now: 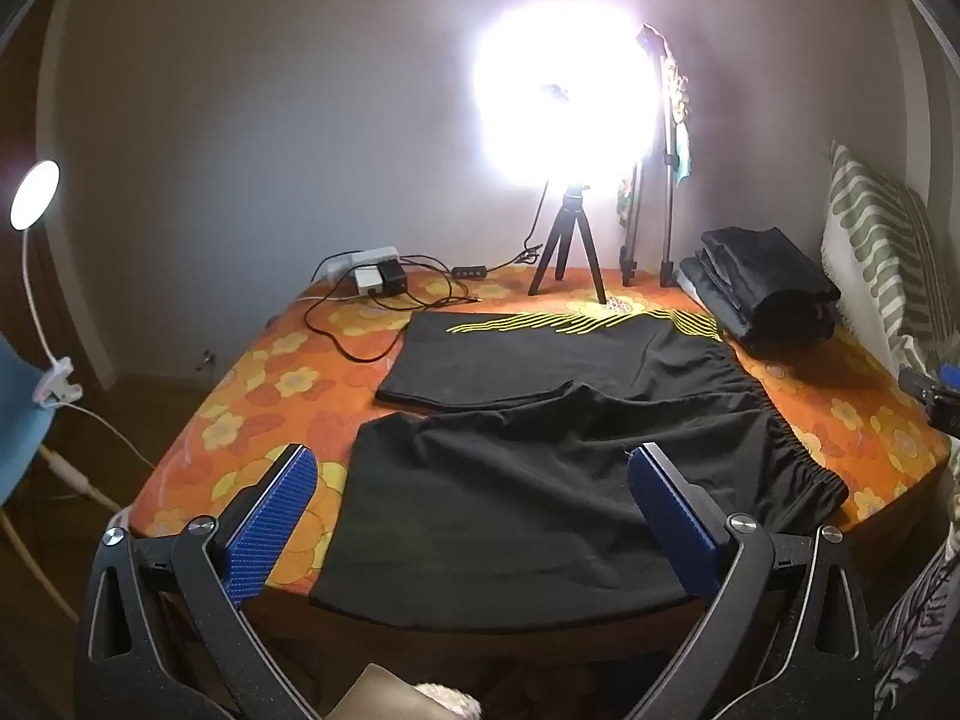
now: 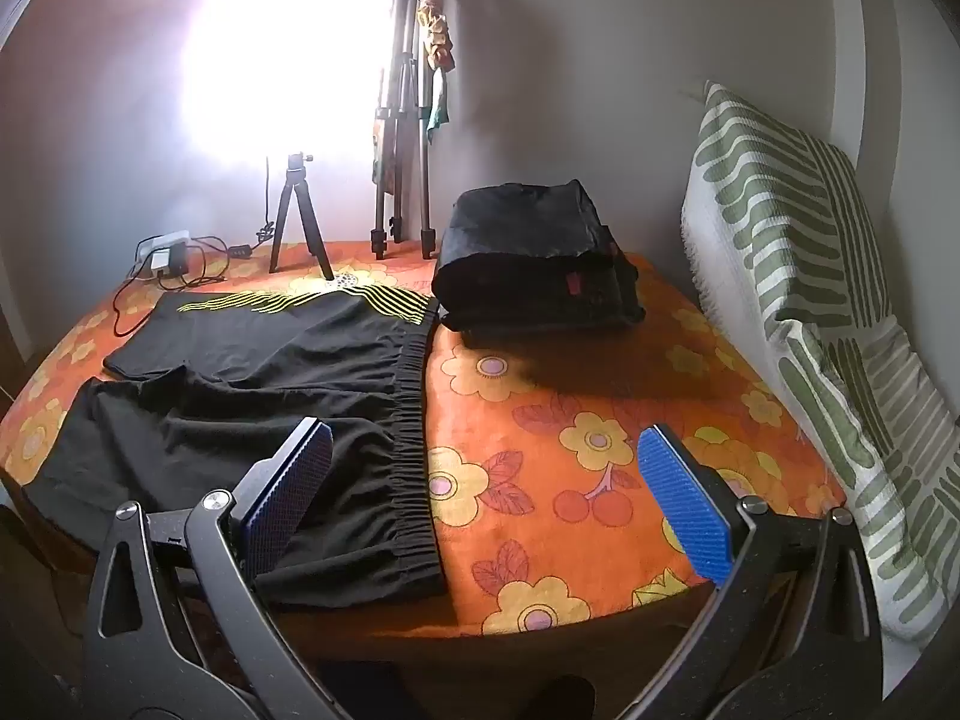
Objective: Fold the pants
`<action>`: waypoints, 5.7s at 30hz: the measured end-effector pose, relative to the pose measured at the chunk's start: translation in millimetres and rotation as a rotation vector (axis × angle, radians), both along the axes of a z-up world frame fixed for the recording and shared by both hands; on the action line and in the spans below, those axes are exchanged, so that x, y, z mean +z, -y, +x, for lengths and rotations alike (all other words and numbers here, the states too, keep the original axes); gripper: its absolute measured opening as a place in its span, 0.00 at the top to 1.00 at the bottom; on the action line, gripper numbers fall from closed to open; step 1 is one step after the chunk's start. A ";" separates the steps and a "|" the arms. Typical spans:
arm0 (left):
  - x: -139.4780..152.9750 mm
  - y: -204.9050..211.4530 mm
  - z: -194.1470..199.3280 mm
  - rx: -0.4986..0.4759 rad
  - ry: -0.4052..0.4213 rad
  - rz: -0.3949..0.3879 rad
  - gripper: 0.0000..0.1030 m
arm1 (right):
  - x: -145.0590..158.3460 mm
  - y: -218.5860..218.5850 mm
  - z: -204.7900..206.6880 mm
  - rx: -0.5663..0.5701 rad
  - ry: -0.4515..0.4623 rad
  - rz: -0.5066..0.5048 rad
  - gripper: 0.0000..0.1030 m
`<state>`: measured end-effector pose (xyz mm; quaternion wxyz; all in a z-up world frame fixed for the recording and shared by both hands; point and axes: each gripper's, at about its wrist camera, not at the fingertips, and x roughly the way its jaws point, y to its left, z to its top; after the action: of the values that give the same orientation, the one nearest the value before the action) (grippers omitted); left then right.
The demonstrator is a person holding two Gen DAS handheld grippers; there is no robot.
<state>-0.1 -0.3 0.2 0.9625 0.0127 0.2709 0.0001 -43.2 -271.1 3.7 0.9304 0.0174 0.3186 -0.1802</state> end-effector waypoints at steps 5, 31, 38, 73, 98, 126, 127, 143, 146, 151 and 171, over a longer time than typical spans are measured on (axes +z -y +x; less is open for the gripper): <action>3.6 -1.7 -1.5 -0.005 0.020 0.001 0.00 | 1.0 -2.3 -1.2 0.003 -0.002 -0.002 0.00; 4.6 -8.7 -0.2 0.023 0.022 -0.021 0.00 | -5.0 -4.0 0.9 0.006 -0.002 0.007 0.00; 3.7 -7.8 -0.4 0.020 0.025 -0.016 0.00 | -5.6 -3.9 0.6 0.006 0.000 0.007 0.00; 4.0 -5.0 -1.3 0.019 0.042 0.003 0.00 | -4.9 -2.9 0.0 0.013 0.001 0.016 0.00; -22.1 0.1 3.2 -0.038 0.006 0.066 0.07 | -8.2 -8.9 6.6 0.161 -0.039 -0.021 0.00; -73.2 -65.2 18.8 -0.021 -0.368 -0.022 0.49 | -63.5 -99.6 30.1 0.817 -0.227 -0.079 0.31; -75.4 -66.3 18.8 -0.018 -0.376 -0.020 0.49 | -69.0 -108.0 30.2 0.852 -0.241 -0.085 0.33; -96.4 -25.5 16.2 -0.306 -0.431 0.186 0.49 | -136.1 -173.4 40.0 1.120 -0.416 -0.177 0.46; -103.6 -15.0 17.1 -0.361 -0.441 0.217 0.49 | -140.8 -174.8 41.6 1.125 -0.437 -0.191 0.58; -114.3 0.3 14.0 -0.436 -0.450 0.271 0.49 | -141.4 -175.5 48.1 1.123 -0.450 -0.196 0.71; -128.2 2.4 37.7 -0.444 -0.450 0.298 0.49 | -104.1 -157.6 84.2 1.083 -0.439 -0.021 0.96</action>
<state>37.6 -2.7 -128.0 0.8428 0.2115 0.4639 -0.1727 41.1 -113.5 -100.4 0.8024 -0.1947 0.4655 0.3187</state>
